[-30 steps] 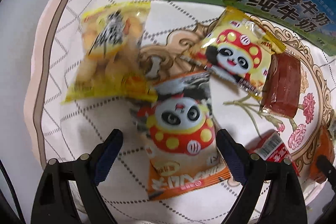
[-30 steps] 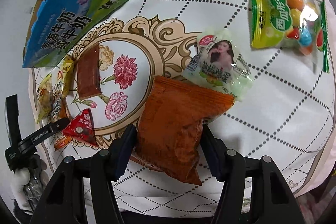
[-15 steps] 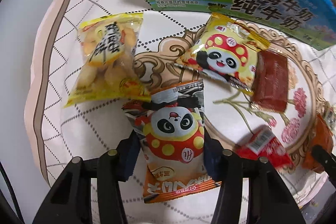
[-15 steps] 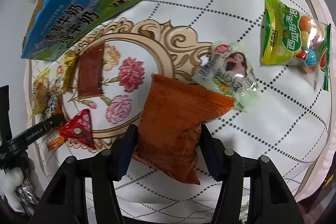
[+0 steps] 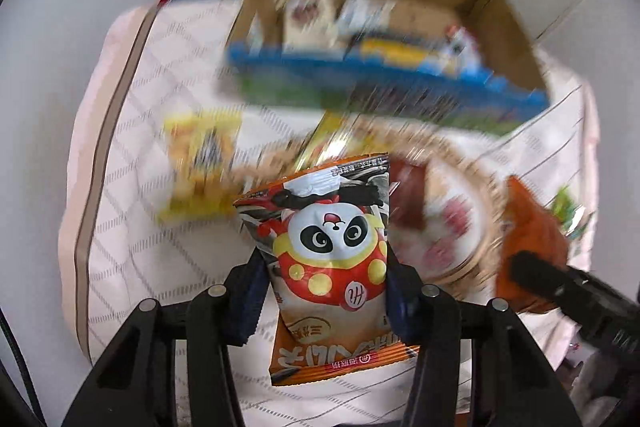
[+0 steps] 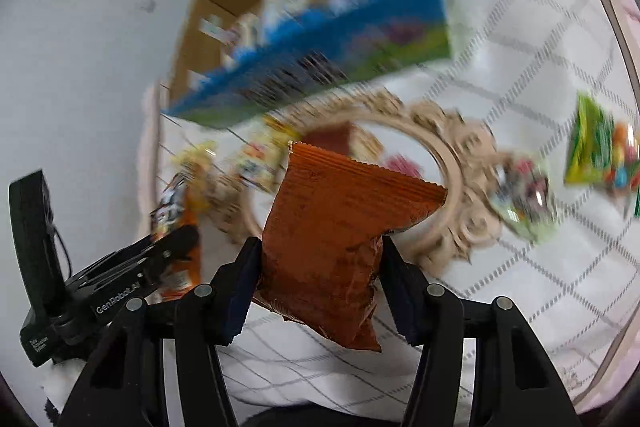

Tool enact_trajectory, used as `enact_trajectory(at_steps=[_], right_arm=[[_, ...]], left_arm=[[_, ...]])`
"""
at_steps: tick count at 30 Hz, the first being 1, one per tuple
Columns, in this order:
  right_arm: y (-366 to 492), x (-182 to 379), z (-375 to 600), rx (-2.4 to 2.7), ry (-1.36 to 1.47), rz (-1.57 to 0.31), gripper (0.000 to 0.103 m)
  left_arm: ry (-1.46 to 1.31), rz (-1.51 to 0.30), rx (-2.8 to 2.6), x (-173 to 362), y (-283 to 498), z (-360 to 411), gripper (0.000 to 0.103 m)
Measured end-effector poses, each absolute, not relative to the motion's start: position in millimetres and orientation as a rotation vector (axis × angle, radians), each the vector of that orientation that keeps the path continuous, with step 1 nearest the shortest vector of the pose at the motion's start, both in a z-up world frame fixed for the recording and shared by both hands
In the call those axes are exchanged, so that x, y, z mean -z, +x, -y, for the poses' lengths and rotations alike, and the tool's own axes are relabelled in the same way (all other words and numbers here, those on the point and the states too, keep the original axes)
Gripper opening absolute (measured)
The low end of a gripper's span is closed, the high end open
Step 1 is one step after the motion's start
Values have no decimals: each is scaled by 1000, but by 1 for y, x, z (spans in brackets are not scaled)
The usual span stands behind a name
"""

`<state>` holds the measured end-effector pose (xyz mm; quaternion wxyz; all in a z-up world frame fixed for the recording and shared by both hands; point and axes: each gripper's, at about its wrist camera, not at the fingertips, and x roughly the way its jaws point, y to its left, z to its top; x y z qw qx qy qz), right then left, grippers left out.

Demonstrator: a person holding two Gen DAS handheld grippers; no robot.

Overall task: Organize snacks
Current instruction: 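Carry the panda packet and orange chip bag into the box and open both tools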

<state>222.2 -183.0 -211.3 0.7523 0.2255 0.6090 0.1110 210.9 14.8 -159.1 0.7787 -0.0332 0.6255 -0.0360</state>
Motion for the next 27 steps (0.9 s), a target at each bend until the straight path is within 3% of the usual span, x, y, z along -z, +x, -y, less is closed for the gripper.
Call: enact_trajectory(at_steps=[6, 12, 27], right_arm=[[285, 160, 178, -262, 439, -1225, 61], [364, 141, 182, -203, 358, -1159, 61], [518, 226, 168, -116, 234, -1243, 61]], left_arm=[[-49, -1256, 140, 124, 296, -8, 48], [-13, -1248, 117, 128, 398, -12, 48], [95, -1378, 73, 214, 551, -16, 48]])
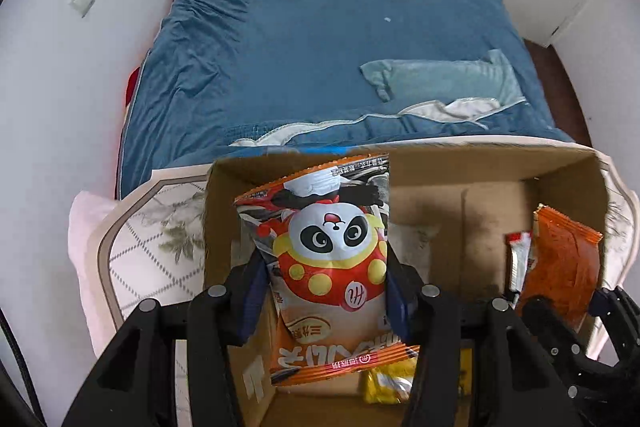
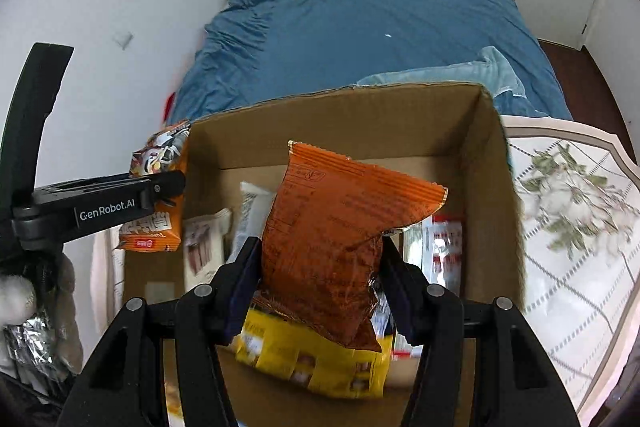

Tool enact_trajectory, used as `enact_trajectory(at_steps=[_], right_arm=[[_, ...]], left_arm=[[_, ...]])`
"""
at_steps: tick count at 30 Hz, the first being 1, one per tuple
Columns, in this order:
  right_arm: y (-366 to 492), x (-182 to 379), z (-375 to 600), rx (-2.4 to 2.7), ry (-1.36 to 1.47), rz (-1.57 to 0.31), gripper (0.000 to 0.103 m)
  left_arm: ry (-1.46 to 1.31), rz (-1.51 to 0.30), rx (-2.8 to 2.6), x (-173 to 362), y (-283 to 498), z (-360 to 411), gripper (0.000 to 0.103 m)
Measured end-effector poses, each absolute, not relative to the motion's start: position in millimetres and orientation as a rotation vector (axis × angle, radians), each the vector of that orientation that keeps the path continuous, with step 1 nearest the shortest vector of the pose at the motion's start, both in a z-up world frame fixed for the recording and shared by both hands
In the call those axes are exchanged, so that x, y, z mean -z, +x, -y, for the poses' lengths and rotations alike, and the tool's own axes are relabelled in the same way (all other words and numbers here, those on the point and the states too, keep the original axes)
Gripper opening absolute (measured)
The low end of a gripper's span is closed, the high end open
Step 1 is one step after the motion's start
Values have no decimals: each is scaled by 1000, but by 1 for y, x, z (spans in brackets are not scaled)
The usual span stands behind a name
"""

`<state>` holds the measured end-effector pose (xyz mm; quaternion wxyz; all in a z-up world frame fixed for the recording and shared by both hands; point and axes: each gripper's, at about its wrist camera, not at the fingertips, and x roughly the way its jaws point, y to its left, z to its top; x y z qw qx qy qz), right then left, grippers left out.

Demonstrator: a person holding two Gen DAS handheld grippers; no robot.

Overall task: Organize snacks
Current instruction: 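Carry the panda packet and orange chip bag into the box and open both tools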

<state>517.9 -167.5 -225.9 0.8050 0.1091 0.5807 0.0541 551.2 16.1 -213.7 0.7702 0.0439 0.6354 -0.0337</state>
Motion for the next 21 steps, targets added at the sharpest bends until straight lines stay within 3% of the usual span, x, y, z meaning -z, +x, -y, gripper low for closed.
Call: enact_trajectory(at_steps=[8, 11, 12, 13, 16, 20, 21], right_arm=[[549, 260, 167, -86, 212, -1276, 61], [559, 279, 166, -62, 164, -1360, 70], [561, 283, 165, -57, 154, -1377, 92], [562, 287, 164, -58, 143, -1389, 99], [562, 291, 164, -59, 135, -1401, 98], [562, 291, 167, -43, 142, -1404, 98], [562, 290, 168, -39, 145, -1405, 99]], left_arm=[[124, -1429, 58, 247, 573, -17, 49], [111, -1466, 53, 260, 576, -18, 52], [104, -1472, 55, 263, 578, -19, 56], [95, -1473, 57, 264, 578, -20, 62], [76, -1464, 76, 264, 577, -20, 78], [74, -1444, 76, 257, 574, -19, 86], [72, -1439, 81, 255, 573, -18, 96]])
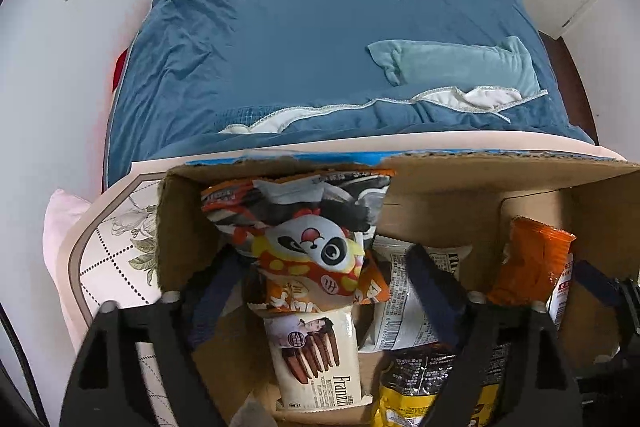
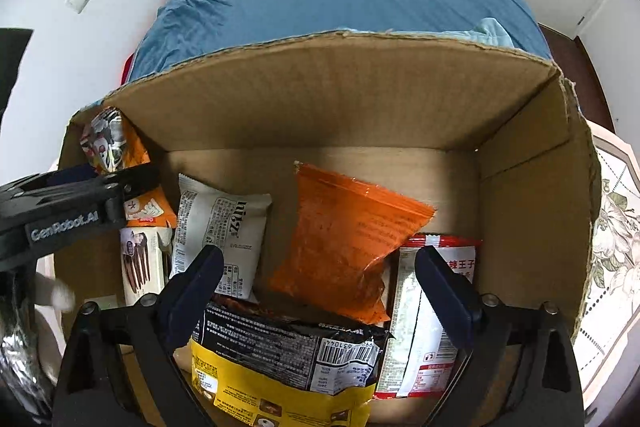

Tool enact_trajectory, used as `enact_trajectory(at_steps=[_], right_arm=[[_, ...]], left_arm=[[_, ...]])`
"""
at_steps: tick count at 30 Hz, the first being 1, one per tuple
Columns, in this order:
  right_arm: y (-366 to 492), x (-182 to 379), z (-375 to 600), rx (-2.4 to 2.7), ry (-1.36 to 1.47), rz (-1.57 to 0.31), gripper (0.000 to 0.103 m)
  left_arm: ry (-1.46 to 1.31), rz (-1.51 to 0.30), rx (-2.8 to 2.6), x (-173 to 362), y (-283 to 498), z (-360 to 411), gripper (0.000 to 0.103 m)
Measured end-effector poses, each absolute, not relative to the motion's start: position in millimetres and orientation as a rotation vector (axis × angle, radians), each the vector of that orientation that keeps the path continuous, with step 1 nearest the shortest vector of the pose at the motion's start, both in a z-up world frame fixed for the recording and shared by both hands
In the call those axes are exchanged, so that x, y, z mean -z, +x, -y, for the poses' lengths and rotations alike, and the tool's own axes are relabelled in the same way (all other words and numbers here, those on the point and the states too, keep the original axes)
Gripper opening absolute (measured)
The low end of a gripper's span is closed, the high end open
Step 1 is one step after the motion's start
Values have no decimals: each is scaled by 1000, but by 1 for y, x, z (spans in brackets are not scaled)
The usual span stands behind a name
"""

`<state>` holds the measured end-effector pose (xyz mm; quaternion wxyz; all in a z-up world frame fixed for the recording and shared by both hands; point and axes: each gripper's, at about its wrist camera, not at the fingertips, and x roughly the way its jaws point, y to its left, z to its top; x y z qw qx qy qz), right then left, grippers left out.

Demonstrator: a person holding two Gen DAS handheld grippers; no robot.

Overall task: Organize snacks
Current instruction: 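Carry the panda packet and orange chip bag into the box and open both tools, then grasp the yellow panda chip bag with the left tool while the right tool grasps the brown jerky pack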

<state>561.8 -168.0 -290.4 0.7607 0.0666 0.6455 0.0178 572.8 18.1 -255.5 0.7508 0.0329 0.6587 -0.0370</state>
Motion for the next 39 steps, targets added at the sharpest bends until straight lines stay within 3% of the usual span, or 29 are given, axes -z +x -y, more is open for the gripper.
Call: enact_trajectory(at_steps=[14, 27, 33, 39], right_arm=[[524, 243, 164, -5, 121, -1346, 99], [430, 183, 159, -30, 179, -1272, 99], [362, 204, 146, -56, 214, -1331, 99], [310, 280, 134, -30, 282, -1481, 99]], left_arm=[[67, -1290, 78, 203, 531, -18, 97], [56, -1191, 81, 146, 423, -35, 97], [107, -1218, 48, 160, 358, -50, 97], [147, -1311, -31, 209, 310, -71, 97]])
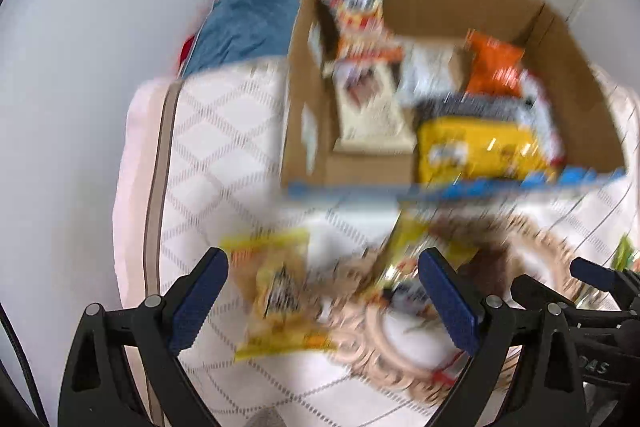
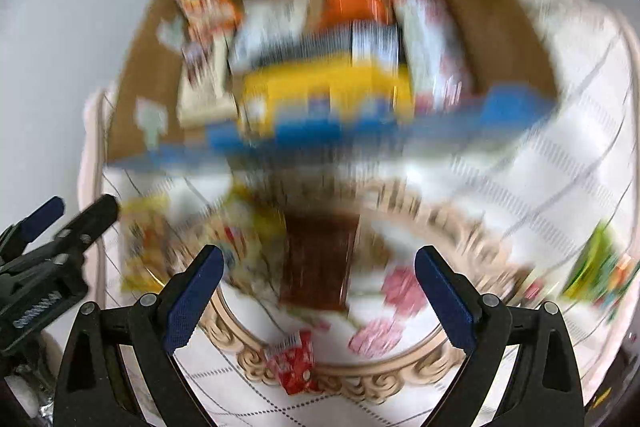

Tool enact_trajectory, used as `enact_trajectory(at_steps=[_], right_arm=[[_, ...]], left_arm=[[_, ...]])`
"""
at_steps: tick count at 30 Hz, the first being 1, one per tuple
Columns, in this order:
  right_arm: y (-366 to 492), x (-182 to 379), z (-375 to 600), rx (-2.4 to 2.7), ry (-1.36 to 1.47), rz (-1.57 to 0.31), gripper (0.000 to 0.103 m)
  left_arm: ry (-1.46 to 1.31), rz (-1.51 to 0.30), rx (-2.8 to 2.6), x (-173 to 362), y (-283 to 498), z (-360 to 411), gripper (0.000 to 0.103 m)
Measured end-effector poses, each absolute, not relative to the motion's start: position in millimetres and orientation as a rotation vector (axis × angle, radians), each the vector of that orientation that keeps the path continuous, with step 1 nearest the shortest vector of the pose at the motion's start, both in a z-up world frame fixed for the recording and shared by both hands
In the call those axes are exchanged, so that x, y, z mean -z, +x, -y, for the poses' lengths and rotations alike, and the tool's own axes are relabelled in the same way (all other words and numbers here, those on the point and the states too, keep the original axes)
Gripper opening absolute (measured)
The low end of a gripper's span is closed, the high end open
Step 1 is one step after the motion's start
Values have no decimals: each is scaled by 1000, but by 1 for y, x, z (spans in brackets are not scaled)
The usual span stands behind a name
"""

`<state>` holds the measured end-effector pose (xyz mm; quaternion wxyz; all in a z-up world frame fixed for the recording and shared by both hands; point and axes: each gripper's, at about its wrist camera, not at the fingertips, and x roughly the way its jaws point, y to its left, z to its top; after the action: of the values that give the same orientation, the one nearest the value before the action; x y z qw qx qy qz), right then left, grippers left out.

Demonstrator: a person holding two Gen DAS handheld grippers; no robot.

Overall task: Organize snacks
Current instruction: 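Grasp the yellow panda chip bag with the left tool while the right tool grasps the brown jerky pack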

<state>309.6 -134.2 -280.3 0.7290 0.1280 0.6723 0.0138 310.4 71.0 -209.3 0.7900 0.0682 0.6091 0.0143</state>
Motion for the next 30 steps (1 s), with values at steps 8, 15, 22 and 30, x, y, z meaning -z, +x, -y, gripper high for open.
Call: enact_trajectory(at_steps=[8, 15, 22, 30], right_arm=[[301, 342, 122, 45, 307, -1533, 87], [298, 347, 112, 77, 152, -1518, 58], [281, 341, 182, 138, 207, -1563, 58], [278, 344, 217, 124, 313, -1620, 63]], left_arm=[[146, -1379, -92, 248, 291, -95, 97], [172, -1385, -22, 247, 301, -81, 97], [196, -1467, 161, 261, 319, -34, 97], [219, -1683, 278, 323, 346, 2, 97]])
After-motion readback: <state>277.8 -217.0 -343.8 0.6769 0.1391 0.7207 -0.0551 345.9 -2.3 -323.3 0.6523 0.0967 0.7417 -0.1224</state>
